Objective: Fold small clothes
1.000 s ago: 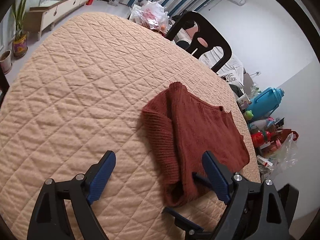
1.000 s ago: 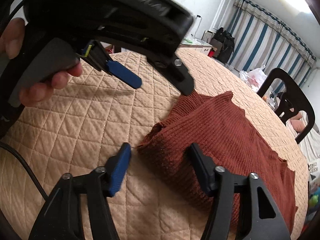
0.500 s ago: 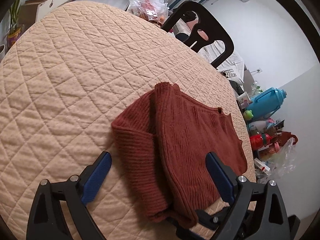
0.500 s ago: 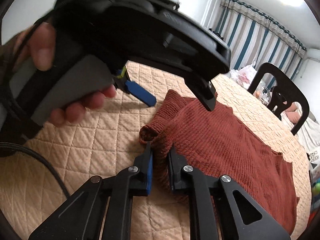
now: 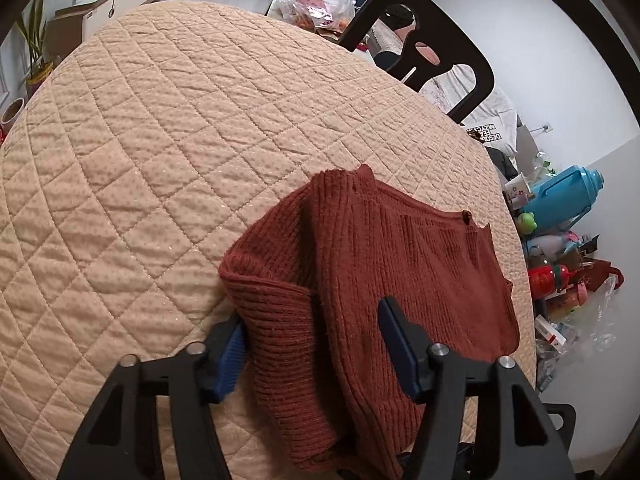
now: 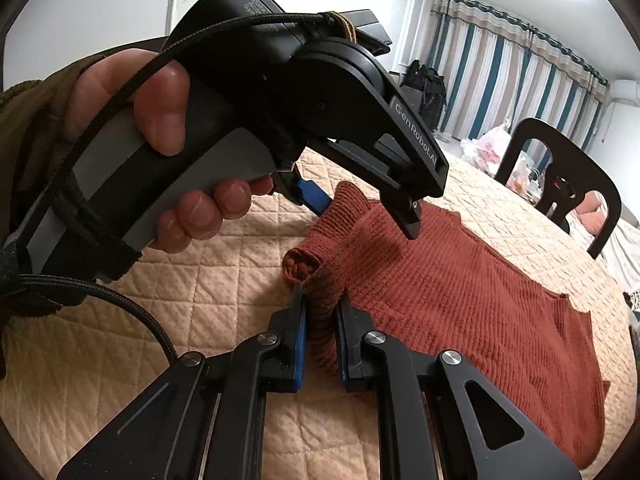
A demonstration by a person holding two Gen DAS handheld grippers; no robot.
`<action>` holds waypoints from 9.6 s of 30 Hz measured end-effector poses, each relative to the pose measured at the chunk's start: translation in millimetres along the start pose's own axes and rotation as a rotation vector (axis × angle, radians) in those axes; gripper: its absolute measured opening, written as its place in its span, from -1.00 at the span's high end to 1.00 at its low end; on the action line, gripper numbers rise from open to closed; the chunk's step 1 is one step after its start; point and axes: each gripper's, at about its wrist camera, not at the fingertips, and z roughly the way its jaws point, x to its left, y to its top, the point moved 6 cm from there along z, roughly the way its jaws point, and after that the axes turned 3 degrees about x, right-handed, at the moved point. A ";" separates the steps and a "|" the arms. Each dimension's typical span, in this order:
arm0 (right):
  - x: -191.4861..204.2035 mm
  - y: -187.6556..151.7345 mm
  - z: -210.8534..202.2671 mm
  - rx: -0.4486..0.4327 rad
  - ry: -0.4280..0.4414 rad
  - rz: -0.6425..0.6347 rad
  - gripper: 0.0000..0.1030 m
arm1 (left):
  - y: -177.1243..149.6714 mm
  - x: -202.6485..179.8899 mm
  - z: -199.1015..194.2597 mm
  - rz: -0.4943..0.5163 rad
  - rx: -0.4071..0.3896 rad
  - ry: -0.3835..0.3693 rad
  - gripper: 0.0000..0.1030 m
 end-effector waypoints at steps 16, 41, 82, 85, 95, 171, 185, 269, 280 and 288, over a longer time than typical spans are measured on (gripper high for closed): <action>-7.5 -1.9 -14.7 -0.041 0.011 0.043 0.77 | 2.1 -22.6 -14.5 0.024 -0.045 0.056 0.62; -96.4 -30.1 -103.2 -0.171 -0.072 0.233 0.78 | 1.8 -174.7 -5.9 0.188 -0.079 -0.062 0.62; -233.9 -141.0 -108.9 -0.044 -0.036 0.639 0.78 | -13.4 -283.3 124.2 0.302 0.103 -0.029 0.45; -234.6 -142.4 -108.1 -0.033 -0.054 0.638 0.78 | -11.0 -282.0 122.1 0.293 0.096 -0.053 0.23; -236.0 -150.1 -112.8 -0.026 -0.094 0.668 0.61 | -6.6 -266.5 81.4 0.305 0.005 -0.070 -0.06; -281.4 -138.3 -101.8 0.007 -0.061 0.758 -0.14 | -56.9 -171.6 49.1 0.299 -0.114 0.020 -0.60; -246.4 -131.3 -82.6 0.099 -0.126 0.537 -0.14 | -66.9 -185.6 57.6 0.492 -0.231 0.263 -0.63; -190.5 -126.5 -85.0 0.078 -0.054 0.321 0.02 | -37.6 -172.7 77.9 0.430 -0.161 0.194 -0.65; -217.6 -139.3 -113.6 0.056 -0.070 0.462 0.05 | -40.3 -180.5 60.5 0.461 -0.189 0.209 -0.64; -259.2 -135.0 -104.0 0.032 0.013 0.648 -0.12 | -29.5 -185.0 69.7 0.379 -0.132 0.104 -0.64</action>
